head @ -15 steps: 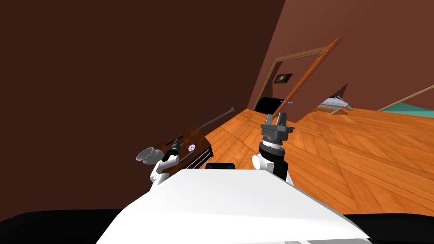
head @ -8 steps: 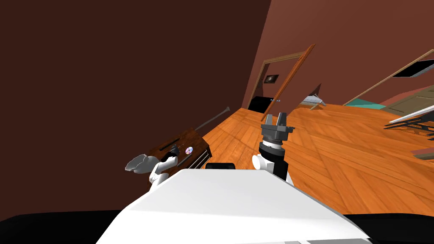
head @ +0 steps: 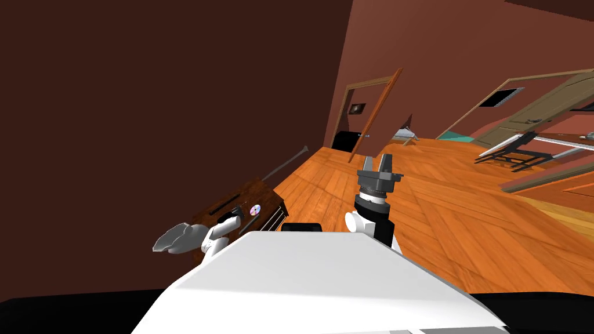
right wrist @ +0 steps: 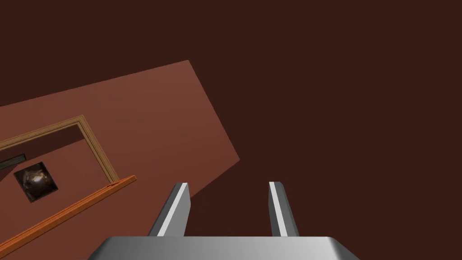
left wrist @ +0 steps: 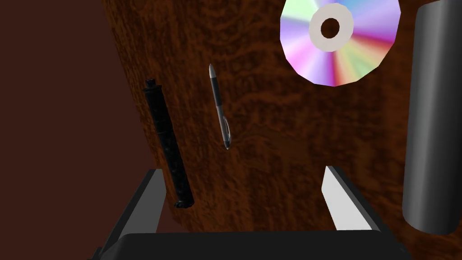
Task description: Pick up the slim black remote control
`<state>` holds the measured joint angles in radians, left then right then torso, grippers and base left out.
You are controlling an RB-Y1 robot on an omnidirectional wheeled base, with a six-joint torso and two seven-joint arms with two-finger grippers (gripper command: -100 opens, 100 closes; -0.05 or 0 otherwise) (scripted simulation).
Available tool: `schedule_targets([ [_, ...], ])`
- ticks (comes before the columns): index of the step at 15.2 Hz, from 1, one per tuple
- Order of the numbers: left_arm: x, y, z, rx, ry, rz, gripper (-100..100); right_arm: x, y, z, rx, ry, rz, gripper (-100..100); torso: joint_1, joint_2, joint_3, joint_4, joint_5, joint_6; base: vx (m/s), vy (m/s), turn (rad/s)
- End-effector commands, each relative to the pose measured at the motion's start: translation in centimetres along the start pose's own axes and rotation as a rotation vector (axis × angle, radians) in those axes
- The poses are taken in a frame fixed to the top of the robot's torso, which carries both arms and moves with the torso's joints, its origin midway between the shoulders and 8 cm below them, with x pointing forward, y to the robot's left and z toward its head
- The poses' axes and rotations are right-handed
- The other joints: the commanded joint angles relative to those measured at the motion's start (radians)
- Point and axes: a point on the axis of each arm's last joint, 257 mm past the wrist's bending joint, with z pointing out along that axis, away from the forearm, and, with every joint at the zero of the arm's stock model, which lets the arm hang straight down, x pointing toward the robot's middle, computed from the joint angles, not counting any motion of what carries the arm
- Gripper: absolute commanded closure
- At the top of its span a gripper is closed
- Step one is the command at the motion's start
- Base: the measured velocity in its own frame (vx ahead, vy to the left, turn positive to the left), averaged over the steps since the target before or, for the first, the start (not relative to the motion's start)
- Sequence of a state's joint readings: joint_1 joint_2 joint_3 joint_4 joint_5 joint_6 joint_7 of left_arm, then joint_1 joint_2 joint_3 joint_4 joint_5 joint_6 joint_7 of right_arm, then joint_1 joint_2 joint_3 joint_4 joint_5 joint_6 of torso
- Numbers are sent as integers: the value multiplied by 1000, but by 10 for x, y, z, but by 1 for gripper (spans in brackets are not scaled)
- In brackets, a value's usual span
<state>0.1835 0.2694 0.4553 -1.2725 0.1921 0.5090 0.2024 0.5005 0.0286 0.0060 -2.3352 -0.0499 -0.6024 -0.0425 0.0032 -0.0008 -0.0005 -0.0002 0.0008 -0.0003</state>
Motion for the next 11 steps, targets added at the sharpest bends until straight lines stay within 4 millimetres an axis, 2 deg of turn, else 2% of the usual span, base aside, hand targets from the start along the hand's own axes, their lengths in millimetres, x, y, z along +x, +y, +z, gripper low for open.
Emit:
schedule_targets([
  [1, -12, 24, 4, -77, -29, -46, -100, 0, 0, 0, 0, 0, 0, 0, 0, 0, 0, 0, 0, 0, -10, 22, -189],
  [2, -13, 27, 4, -89, -31, -46, -100, 0, 0, 0, 0, 0, 0, 0, 0, 0, 0, 0, 0, 1, -12, 27, -207],
  [6, -31, 68, 6, -221, -73, -123, -100, 0, 0, 0, 0, 0, 0, 0, 1, 0, 0, 0, 0, 1, -18, 39, -229],
  [7, -31, 68, 6, -221, -73, -123, -100, 0, 0, 0, 0, 0, 0, 0, 1, 0, 0, 0, 0, 1, -12, 31, -71],
  [8, -35, 80, 6, -268, -85, -159, -100, 0, 0, 0, 0, 0, 0, 0, 0, 0, 0, 0, 0, 0, -9, 23, -138],
  [10, -37, 87, 5, -282, -91, -161, -100, 0, 0, 0, 0, 0, 0, 0, -1, -1, 0, 0, 0, 0, -7, 22, -118],
  [11, -41, 102, 4, -333, -103, -196, -100, 0, 0, 0, 0, 0, 0, 0, -1, -1, 0, 0, 0, 0, -10, 23, -206],
])
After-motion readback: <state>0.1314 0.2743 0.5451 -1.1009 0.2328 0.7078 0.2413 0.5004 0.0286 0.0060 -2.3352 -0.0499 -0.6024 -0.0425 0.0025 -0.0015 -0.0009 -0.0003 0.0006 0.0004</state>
